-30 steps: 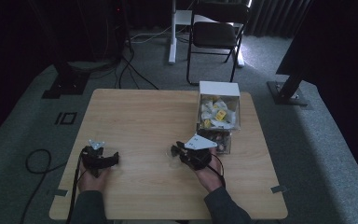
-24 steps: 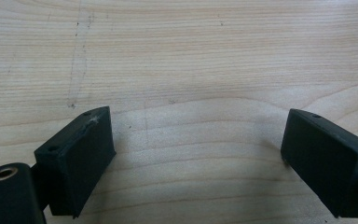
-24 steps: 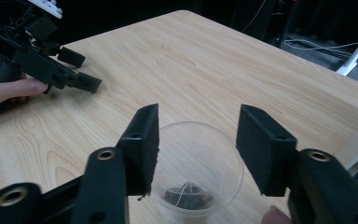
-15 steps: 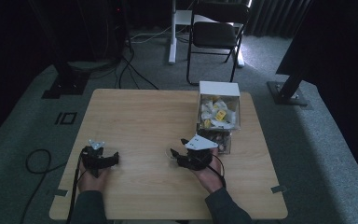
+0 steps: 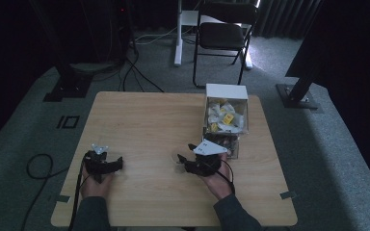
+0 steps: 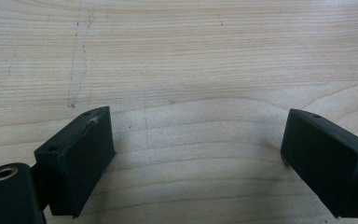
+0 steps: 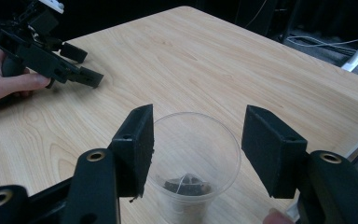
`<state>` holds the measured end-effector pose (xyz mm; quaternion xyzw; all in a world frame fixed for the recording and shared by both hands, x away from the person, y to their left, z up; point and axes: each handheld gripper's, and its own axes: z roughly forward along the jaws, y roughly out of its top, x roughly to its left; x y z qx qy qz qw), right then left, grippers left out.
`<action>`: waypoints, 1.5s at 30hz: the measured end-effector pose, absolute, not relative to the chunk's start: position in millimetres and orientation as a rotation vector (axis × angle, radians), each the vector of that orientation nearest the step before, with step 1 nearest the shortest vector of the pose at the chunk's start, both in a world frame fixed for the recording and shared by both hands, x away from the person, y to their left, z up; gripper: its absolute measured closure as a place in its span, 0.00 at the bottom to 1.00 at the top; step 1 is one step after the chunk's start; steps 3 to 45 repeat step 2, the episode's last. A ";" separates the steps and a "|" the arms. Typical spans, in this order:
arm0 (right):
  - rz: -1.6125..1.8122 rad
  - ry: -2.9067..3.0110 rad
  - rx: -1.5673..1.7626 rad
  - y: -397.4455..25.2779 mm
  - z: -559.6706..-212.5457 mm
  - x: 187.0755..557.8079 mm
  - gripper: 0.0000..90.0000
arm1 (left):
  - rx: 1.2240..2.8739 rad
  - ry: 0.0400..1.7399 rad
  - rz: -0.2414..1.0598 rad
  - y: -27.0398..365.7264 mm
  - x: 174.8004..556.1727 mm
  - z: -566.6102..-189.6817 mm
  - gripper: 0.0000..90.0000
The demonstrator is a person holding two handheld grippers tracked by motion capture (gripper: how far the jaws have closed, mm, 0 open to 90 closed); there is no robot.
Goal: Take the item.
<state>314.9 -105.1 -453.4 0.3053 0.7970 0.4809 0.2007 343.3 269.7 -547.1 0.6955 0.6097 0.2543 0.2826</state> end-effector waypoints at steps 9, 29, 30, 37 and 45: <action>1.346 2.227 0.853 -105.4 -452.8 314.5 0.48 | 1.863 1.633 0.681 269.7 343.3 -547.1 0.11; 1.346 2.227 0.853 -105.4 -452.8 314.5 0.48 | 1.863 1.633 0.681 269.7 343.3 -547.1 0.11; 1.346 2.227 0.853 -105.4 -452.8 314.5 0.48 | 1.863 1.633 0.681 269.7 343.3 -547.1 0.11; 1.346 2.227 0.853 -105.4 -452.8 314.5 0.48 | 1.863 1.633 0.681 269.7 343.3 -547.1 0.11; 1.346 2.227 0.853 -105.4 -452.8 314.5 0.48 | 1.863 1.633 0.681 269.7 343.3 -547.1 0.11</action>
